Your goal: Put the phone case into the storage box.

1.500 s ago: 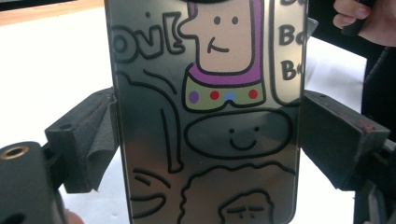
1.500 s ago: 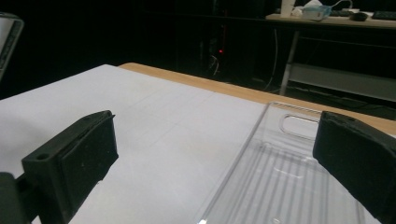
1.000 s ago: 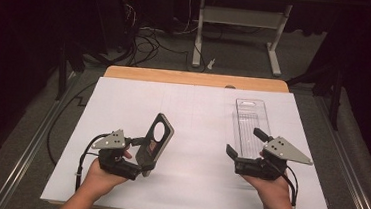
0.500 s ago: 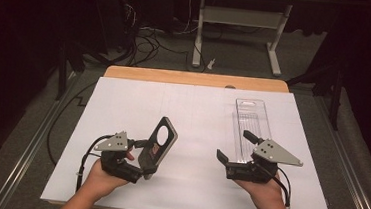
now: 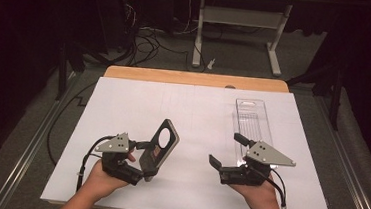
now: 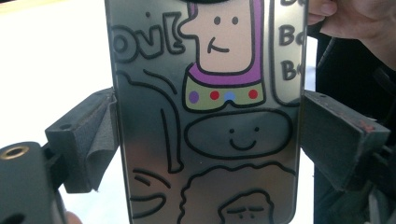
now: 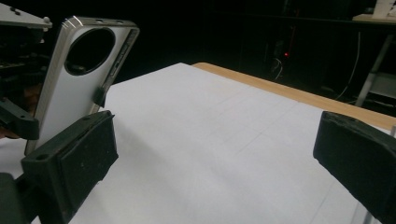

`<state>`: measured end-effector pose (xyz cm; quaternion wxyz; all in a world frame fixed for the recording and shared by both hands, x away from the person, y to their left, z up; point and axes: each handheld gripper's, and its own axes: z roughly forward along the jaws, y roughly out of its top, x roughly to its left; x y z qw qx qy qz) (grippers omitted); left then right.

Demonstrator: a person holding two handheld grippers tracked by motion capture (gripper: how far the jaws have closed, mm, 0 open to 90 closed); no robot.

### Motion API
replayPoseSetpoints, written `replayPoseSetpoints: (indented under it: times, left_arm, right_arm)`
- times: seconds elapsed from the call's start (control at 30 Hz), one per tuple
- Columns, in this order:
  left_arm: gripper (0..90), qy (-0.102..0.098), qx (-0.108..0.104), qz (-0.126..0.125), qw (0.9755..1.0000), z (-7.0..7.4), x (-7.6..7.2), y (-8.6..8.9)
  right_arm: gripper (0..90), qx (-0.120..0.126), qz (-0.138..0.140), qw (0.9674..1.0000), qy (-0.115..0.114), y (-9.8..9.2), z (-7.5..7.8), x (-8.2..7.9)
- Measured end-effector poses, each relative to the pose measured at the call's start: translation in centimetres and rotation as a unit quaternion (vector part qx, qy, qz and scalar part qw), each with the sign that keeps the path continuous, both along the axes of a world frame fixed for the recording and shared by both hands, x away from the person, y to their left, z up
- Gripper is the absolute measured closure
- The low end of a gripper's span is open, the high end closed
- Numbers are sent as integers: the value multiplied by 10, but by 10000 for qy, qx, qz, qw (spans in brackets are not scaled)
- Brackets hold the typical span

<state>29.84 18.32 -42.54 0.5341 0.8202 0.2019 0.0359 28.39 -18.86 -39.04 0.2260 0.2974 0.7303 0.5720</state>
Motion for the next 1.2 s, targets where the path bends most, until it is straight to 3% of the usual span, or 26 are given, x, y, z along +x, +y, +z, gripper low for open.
replayPoseSetpoints:
  times: [0.33,0.67,0.93,1.2]
  left_arm:
    - [127,-16,47,-169,9998,0,0,-3]
    - [127,18,70,-296,9995,-1,3,-2]
    - [127,5,9,-363,9993,0,3,1]
    - [127,1,-8,-458,9990,0,2,2]
  right_arm:
    - [0,-17,223,9997,41,8,1,1]
    - [2,14,435,9990,-67,22,9,8]
    - [1,90,573,9983,77,32,9,27]
    - [1,106,751,9969,203,35,1,27]
